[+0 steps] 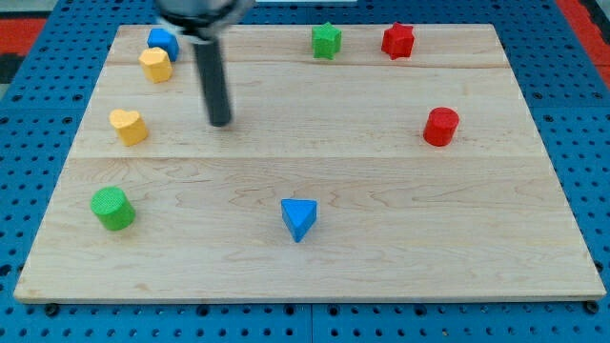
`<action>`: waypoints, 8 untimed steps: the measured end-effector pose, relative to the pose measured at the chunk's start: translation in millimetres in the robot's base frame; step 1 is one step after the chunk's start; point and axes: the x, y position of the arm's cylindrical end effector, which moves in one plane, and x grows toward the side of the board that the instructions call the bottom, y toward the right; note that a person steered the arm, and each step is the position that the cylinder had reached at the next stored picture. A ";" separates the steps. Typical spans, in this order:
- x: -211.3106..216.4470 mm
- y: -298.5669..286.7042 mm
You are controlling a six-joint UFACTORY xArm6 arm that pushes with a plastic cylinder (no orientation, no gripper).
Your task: Push the yellow hexagon to the right side of the blue cube
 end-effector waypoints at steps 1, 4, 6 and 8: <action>-21.1 -75.0; -83.6 -149.2; -90.9 -79.7; -108.8 -15.6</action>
